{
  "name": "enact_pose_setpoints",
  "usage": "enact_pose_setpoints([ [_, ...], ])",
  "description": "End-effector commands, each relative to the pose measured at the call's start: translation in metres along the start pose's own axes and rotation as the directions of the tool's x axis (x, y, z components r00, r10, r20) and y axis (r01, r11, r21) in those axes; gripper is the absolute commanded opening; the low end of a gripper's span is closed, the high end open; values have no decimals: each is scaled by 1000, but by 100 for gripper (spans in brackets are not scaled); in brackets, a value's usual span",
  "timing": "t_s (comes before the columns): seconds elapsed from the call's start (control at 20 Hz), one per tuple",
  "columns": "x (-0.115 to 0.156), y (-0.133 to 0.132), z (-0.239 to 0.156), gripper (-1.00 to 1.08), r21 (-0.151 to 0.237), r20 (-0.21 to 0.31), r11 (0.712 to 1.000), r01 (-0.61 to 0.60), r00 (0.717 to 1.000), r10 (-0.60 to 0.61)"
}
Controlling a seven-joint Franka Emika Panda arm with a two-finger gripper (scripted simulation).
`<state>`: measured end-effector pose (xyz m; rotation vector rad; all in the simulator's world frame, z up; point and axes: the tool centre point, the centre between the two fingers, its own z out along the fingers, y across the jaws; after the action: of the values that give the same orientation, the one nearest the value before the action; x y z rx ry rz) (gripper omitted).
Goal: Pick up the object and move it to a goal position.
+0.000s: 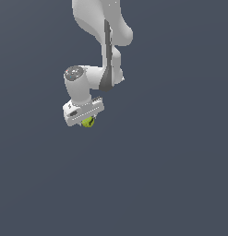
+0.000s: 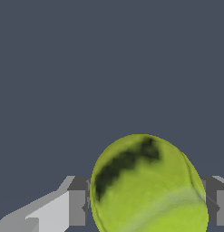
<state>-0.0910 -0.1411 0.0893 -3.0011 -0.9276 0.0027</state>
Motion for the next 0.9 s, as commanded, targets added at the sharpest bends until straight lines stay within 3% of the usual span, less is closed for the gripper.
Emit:
enact_pose_setpoints([
  [0.0, -23, 8, -6, -100, -1, -2, 1000, 1, 1000, -1],
  [0.4, -71, 26, -19, -100, -1, -2, 1000, 2, 1000, -2],
  [0.85, -81, 32, -21, -100, -1, -2, 1000, 2, 1000, -2],
])
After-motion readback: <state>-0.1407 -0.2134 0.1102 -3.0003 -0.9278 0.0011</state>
